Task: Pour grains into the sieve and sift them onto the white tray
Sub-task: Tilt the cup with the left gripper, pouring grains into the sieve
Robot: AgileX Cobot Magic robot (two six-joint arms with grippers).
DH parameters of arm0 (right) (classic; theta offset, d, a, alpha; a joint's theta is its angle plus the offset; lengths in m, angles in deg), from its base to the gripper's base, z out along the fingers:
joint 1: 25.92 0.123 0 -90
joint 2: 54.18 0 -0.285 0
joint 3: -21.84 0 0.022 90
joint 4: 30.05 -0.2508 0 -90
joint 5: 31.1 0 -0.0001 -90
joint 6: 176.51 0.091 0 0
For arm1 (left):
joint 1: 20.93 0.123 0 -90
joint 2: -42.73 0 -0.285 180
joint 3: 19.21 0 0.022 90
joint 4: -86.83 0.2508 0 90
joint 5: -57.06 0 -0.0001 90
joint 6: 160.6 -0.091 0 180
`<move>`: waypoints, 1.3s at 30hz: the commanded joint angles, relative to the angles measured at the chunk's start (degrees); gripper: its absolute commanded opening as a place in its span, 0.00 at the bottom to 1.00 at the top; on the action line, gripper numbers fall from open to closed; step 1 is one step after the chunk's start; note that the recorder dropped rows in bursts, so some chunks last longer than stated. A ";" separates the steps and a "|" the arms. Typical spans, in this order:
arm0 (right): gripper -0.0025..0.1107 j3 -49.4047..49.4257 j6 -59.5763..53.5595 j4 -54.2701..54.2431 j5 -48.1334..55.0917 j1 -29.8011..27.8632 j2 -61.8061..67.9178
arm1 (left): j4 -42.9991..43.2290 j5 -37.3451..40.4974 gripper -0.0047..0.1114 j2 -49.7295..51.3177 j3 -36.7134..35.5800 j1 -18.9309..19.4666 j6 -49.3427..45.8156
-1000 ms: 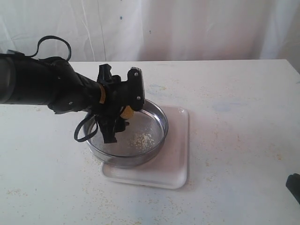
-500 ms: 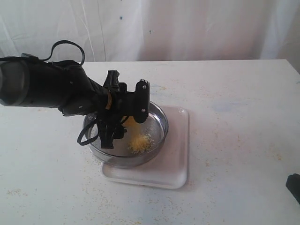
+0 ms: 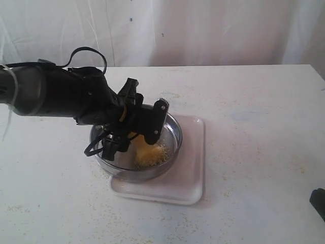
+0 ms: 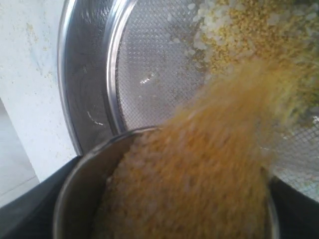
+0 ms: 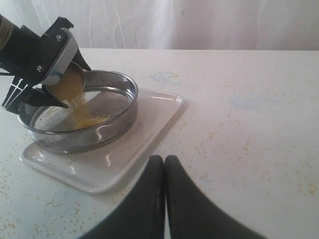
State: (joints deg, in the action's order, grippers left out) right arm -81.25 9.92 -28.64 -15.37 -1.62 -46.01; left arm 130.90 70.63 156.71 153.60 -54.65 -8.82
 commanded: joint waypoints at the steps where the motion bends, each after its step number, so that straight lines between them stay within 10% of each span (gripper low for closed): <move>1: 0.02 0.31 -0.17 0.15 -0.83 -0.31 -0.38 | 5.54 4.08 0.04 -0.22 2.41 -1.76 -0.26; 39: 0.02 0.31 -0.17 0.15 -0.73 -0.31 -0.38 | 27.97 9.58 0.04 4.53 5.34 -5.86 -3.05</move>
State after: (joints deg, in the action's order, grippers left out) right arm -81.25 9.92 -28.64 -15.37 -1.62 -46.01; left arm 156.44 79.06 161.64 157.53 -60.15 -11.72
